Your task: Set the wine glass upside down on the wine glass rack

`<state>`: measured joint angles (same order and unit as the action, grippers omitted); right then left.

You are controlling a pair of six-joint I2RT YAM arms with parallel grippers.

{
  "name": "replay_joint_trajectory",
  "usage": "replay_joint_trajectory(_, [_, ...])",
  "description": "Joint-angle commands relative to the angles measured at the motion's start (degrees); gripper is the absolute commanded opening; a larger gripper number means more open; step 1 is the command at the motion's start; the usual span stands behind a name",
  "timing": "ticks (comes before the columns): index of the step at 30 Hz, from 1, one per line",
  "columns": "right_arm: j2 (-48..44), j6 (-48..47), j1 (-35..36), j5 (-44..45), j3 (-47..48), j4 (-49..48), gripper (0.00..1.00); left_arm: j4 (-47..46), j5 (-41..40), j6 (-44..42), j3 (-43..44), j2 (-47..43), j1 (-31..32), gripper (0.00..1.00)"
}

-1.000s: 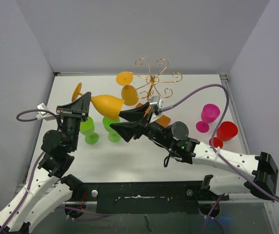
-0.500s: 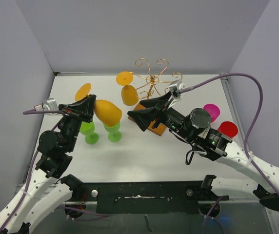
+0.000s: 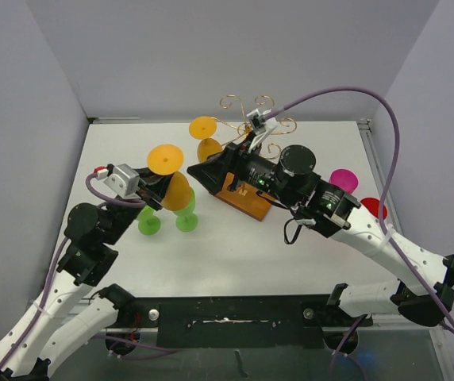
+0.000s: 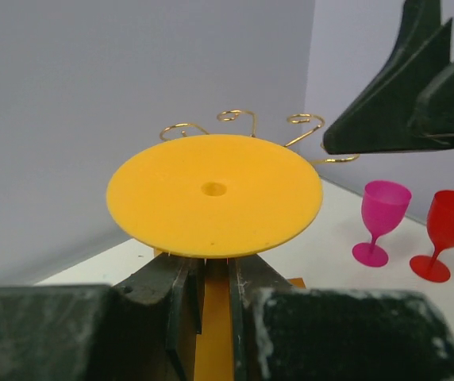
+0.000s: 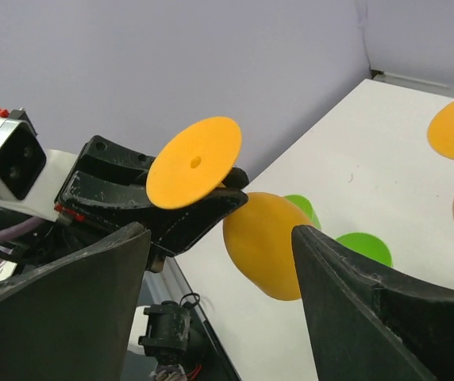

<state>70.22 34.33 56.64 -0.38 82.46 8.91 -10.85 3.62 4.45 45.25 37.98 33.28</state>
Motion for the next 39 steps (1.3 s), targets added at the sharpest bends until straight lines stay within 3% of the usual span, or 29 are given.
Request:
replay_joint_trajectory(1, [2.4, 4.4, -0.7, -5.5, 3.4, -2.3, 0.72, -3.8, 8.7, -7.8, -0.9, -0.7, 0.0, 0.0])
replay_joint_trajectory(9, [5.3, 9.4, -1.8, -9.6, 3.5, -3.9, 0.56, -5.6, 14.7, -11.5, -2.3, -0.6, 0.0, 0.0])
replay_joint_trajectory(19, [4.9, 20.2, -4.1, -15.3, -1.7, -8.7, 0.27, -9.0, 16.6, -13.5, -5.1, -2.4, 0.0, 0.0])
replay_joint_trajectory(37, [4.7, 25.1, -4.4, -20.4, -3.2, -11.8, 0.18, -10.8, 18.3, -14.7, -6.0, -2.8, 0.0, 0.0])
replay_joint_trajectory(39, [4.6, 26.0, -4.5, -21.6, -4.0, -13.8, 0.13, -10.9, 18.3, -14.7, -6.0, -2.9, 0.0, 0.0])
